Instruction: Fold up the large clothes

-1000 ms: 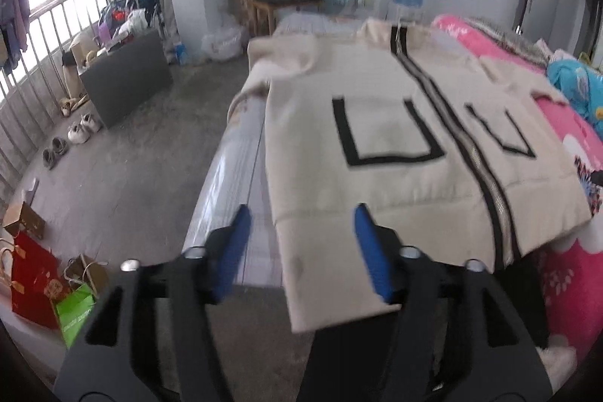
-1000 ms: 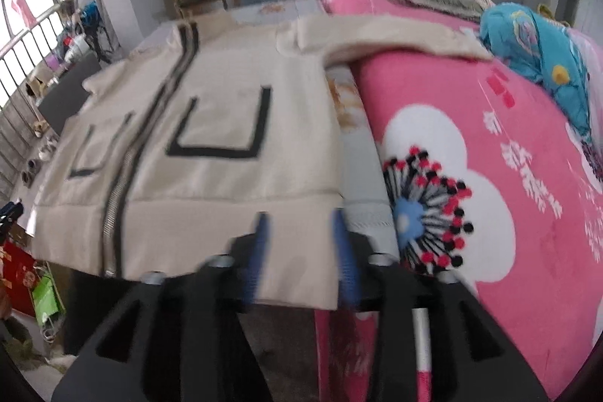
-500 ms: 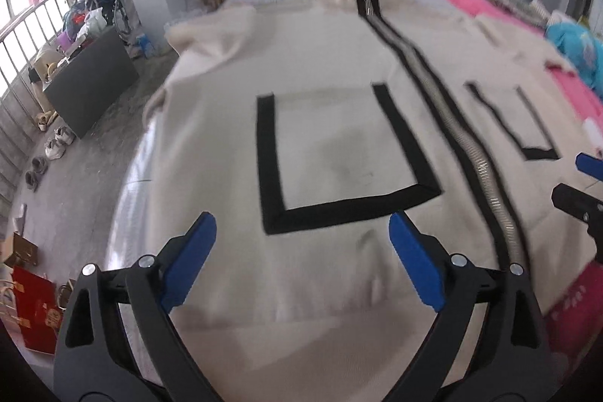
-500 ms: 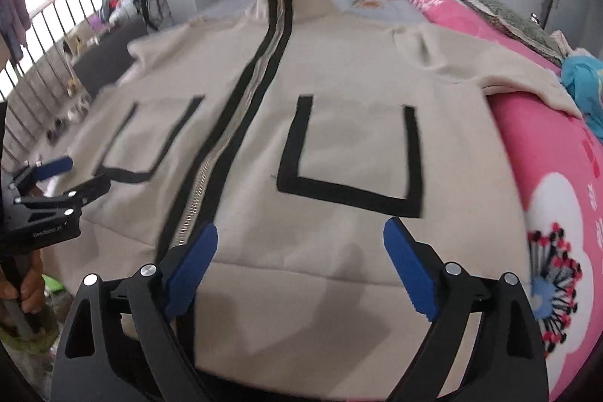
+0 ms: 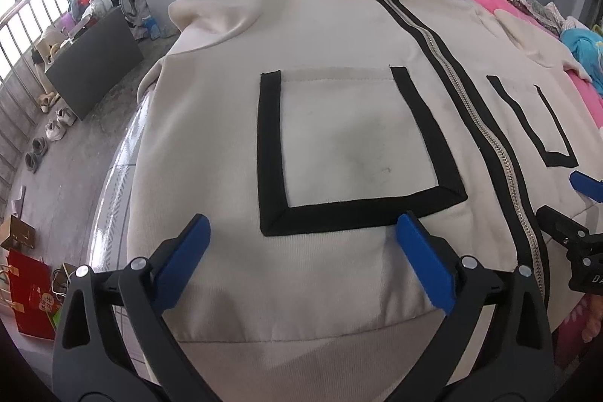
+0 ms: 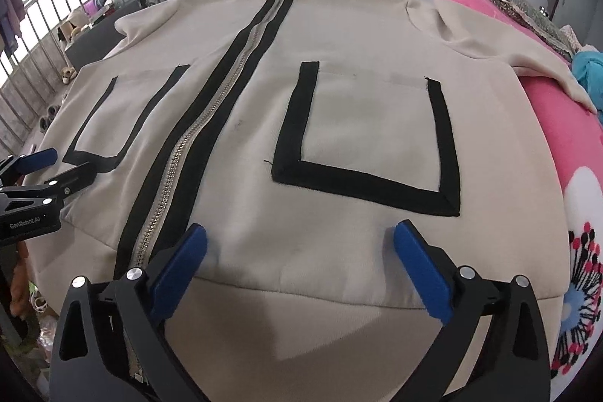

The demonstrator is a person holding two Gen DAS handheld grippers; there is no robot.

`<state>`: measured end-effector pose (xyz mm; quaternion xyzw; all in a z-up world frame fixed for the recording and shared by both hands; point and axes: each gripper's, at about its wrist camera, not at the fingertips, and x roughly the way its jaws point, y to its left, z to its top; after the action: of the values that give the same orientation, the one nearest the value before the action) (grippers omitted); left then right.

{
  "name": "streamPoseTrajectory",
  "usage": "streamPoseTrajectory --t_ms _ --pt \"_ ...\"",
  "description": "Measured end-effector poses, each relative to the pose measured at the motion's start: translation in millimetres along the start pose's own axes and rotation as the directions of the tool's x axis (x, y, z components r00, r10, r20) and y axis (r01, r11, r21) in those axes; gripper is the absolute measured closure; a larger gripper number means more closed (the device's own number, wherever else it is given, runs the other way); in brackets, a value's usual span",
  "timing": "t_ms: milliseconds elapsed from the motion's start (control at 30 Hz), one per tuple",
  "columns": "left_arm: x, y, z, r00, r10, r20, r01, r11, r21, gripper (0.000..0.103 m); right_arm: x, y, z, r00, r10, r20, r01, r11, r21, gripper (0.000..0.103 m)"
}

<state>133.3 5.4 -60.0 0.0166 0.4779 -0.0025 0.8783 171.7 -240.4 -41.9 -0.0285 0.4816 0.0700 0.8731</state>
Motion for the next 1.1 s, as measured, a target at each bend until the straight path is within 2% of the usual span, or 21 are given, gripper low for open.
streamPoseTrajectory --t_ms 433,567,700,800,933,1033,1100 --pt "-2 1 -5 1.000 0.004 0.024 -0.004 1.000 -0.011 0.007 2 2 1 1.000 -0.016 0.021 0.015 1.000 0.012 0.006" --pt "-3 1 -5 1.000 -0.002 0.021 0.002 1.000 -0.004 0.007 4 2 6 1.000 -0.011 -0.006 0.011 1.000 -0.001 0.006" --pt "-5 5 -6 1.000 -0.022 0.021 0.022 1.000 0.016 0.007 2 3 18 0.997 -0.015 -0.079 0.013 1.000 -0.018 0.006" --pt "-11 8 -8 0.999 -0.039 0.025 0.038 0.999 0.035 0.007 -21 9 35 1.000 -0.015 -0.011 0.014 0.999 -0.045 0.006" --pt "-36 23 -9 0.994 -0.018 0.110 0.013 0.999 0.049 0.007 -50 26 63 0.997 0.035 0.071 -0.029 0.996 -0.090 0.006" --pt "-58 49 -6 0.985 0.004 0.172 -0.006 1.000 0.012 0.007 -57 42 81 0.985 0.113 0.128 -0.097 0.988 -0.123 0.006" --pt "-72 77 -1 0.976 0.025 0.215 -0.015 0.999 -0.049 0.007 -49 52 89 0.980 0.152 0.130 -0.134 0.982 -0.136 0.006"
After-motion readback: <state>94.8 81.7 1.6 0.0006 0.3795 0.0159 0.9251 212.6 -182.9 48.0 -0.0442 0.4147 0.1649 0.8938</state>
